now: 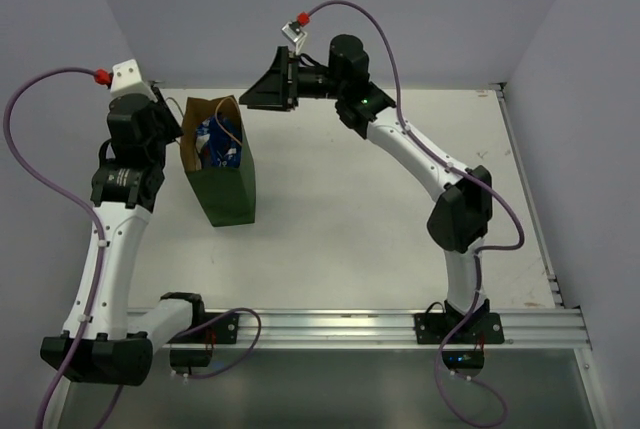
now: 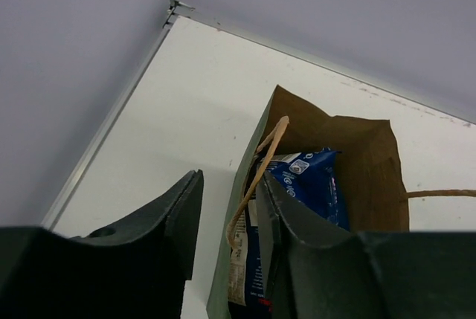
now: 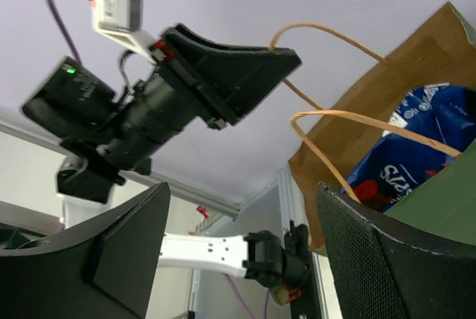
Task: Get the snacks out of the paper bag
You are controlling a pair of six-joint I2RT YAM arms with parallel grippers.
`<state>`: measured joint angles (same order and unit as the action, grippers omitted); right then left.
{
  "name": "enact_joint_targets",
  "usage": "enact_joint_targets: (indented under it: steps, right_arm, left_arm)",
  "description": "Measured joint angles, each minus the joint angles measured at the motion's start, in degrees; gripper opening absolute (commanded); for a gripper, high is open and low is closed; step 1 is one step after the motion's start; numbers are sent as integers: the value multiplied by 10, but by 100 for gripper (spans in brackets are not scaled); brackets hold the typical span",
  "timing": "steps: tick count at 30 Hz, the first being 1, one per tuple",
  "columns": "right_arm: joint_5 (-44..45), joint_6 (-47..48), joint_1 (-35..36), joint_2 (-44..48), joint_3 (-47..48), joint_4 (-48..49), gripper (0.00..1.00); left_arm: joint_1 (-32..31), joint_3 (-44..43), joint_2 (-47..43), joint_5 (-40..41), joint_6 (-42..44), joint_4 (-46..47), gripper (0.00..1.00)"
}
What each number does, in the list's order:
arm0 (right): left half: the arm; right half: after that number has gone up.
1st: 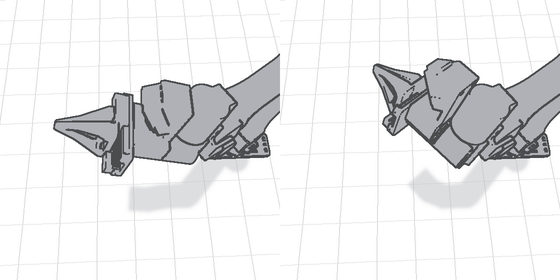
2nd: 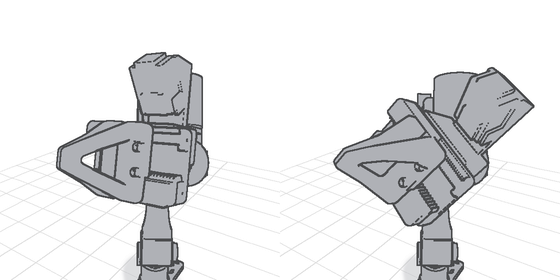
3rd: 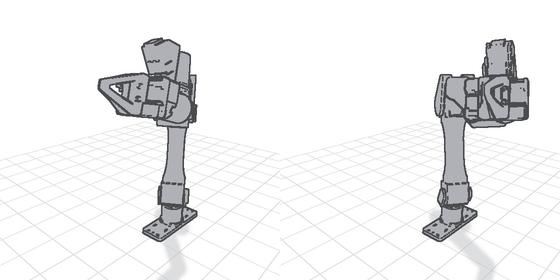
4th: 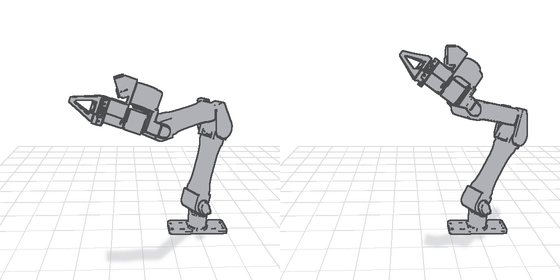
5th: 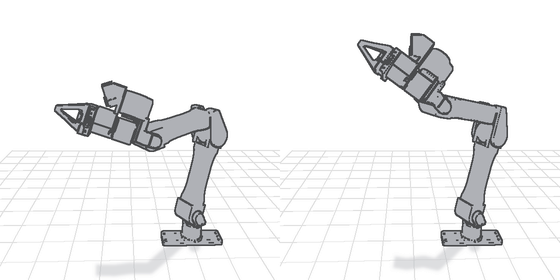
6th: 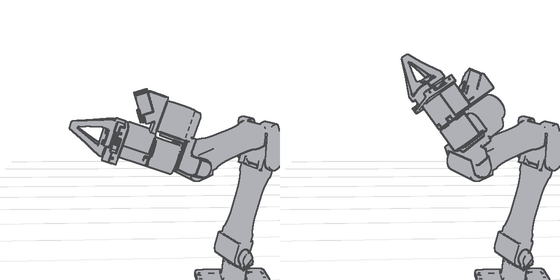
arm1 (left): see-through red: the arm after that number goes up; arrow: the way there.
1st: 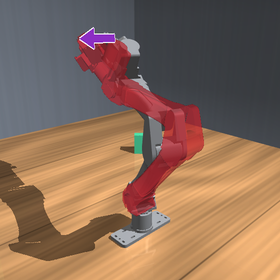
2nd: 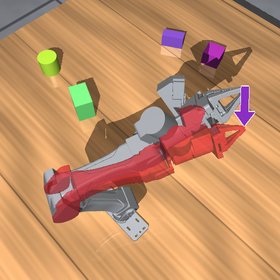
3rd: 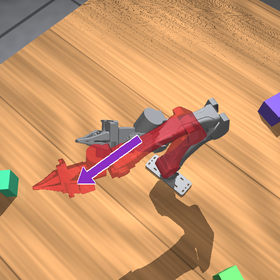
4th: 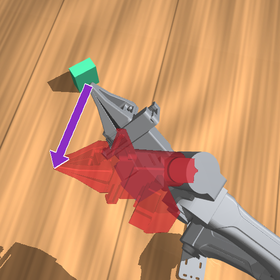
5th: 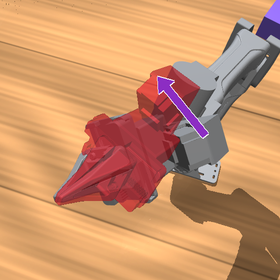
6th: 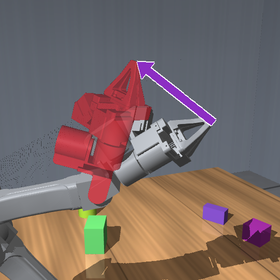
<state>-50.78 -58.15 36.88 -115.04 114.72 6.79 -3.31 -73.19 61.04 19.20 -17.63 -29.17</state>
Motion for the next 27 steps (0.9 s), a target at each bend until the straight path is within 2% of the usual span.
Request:
enact_joint_targets:
  steps: [11, 14, 17, 27]
  right_arm:
    - [53, 30, 38, -127, 153, -68, 75]
    - [69, 34, 47, -151, 166, -78, 73]
    - [83, 37, 53, -167, 173, -87, 66]
    - [99, 30, 66, -185, 200, -86, 67]
  left_arm:
    - [22, 0, 14, -71, -15, 13, 25]
    - [22, -1, 15, -86, -22, 13, 23]
    - [22, -7, 15, -98, -28, 13, 22]
    - [22, -15, 15, -118, -35, 12, 21]
